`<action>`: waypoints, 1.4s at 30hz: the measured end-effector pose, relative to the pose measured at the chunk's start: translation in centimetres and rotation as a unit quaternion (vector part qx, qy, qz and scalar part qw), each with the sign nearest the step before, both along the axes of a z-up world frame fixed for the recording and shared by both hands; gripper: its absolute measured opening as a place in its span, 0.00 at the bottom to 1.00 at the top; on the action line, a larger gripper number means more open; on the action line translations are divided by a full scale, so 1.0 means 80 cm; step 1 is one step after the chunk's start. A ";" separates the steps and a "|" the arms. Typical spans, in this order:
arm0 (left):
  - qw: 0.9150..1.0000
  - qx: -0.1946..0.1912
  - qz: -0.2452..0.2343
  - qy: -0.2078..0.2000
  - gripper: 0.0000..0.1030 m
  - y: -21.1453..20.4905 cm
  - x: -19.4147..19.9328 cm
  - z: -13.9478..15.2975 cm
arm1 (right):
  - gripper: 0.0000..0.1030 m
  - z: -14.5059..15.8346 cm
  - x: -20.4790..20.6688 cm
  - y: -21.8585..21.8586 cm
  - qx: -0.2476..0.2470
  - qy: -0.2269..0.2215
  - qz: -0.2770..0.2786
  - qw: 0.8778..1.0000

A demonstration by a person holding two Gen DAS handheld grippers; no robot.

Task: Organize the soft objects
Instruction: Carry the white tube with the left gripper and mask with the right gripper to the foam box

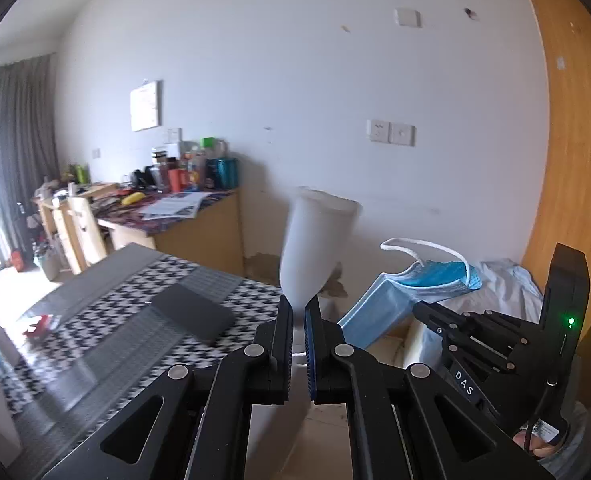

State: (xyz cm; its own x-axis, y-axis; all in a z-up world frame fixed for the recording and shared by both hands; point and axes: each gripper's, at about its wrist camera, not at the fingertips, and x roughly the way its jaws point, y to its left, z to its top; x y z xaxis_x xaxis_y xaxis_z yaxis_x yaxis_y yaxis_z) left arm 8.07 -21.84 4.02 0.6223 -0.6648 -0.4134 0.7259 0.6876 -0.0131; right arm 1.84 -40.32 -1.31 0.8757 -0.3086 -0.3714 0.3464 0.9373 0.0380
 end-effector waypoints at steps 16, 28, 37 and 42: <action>0.994 -0.013 0.102 -0.027 0.06 0.160 0.026 0.048 | 0.02 0.063 0.046 0.120 0.007 -0.039 0.116 0.992; 0.973 -0.012 0.220 -0.070 0.06 0.272 0.055 0.083 | 0.02 0.093 0.153 0.200 0.021 -0.051 0.244 0.968; 0.935 -0.029 0.343 -0.081 0.06 0.350 0.034 0.068 | 0.02 0.116 0.194 0.253 0.014 -0.071 0.327 0.942; 0.912 -0.014 0.404 -0.067 0.06 0.370 0.019 0.061 | 0.02 0.122 0.195 0.282 0.020 -0.068 0.384 0.920</action>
